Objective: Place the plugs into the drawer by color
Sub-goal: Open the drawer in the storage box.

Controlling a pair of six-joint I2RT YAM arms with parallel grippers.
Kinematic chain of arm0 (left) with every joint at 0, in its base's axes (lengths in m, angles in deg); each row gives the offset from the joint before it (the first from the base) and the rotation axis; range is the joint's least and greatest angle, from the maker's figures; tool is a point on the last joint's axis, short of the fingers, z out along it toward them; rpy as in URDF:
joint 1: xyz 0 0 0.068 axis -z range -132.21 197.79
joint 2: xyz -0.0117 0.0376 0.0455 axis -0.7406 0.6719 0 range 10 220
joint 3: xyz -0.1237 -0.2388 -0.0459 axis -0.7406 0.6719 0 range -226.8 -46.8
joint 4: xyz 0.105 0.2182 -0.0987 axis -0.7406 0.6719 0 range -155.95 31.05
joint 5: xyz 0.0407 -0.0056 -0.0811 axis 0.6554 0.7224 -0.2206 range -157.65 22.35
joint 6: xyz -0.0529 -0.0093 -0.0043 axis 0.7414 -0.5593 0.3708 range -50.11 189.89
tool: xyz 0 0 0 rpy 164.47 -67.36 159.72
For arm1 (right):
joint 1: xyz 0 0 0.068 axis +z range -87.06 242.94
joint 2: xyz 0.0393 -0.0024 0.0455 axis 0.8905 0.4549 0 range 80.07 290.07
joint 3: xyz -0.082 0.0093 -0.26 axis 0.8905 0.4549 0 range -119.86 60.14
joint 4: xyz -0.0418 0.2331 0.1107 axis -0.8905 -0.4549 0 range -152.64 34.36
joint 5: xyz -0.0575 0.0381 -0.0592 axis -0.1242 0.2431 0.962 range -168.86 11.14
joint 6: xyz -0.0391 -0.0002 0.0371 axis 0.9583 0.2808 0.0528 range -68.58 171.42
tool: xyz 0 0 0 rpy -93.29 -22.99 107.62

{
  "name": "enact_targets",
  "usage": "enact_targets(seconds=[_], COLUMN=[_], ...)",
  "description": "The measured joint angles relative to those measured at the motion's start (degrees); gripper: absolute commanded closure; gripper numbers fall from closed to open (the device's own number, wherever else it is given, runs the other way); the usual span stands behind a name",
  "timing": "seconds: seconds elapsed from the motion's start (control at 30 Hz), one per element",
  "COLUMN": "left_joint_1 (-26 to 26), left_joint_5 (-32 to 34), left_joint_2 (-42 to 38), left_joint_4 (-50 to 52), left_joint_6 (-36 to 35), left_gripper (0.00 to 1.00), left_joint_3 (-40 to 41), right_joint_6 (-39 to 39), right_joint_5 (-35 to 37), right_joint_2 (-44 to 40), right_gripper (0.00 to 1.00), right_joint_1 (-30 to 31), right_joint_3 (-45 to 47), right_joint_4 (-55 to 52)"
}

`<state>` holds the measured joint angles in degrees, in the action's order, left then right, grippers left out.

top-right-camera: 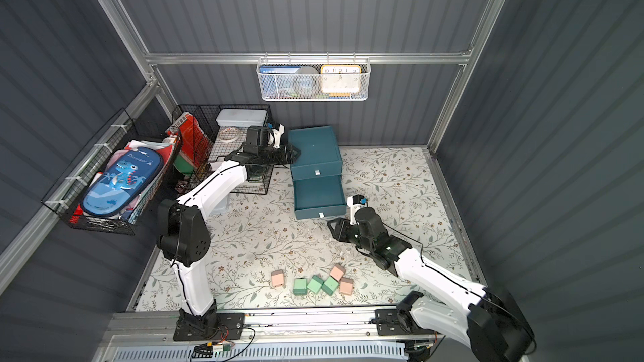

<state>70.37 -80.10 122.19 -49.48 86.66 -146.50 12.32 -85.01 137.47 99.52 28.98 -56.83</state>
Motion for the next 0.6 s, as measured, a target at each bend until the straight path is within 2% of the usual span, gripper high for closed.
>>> enact_targets(seconds=[0.17, 0.3, 0.6], left_joint_1=[0.20, 0.33, 0.35], left_joint_5=[0.07, 0.09, 0.09], left_joint_2=[-2.64, -7.43, -9.40], left_joint_4=[3.21, 3.45, 3.32], left_joint_6=[0.24, 0.20, 0.02], left_gripper=[0.25, 0.24, 0.23], left_joint_3=[0.42, 2.91, 5.27], right_joint_6=[3.08, 2.80, 0.09], right_joint_5=[5.99, 9.55, 12.48], right_joint_2=[-7.54, -6.71, 3.80], right_gripper=[0.54, 0.50, 0.44], right_joint_1=[5.33, 12.15, 22.99], right_joint_3=[-1.53, -1.68, -1.99], right_joint_4=[-18.75, -27.80, -30.60])
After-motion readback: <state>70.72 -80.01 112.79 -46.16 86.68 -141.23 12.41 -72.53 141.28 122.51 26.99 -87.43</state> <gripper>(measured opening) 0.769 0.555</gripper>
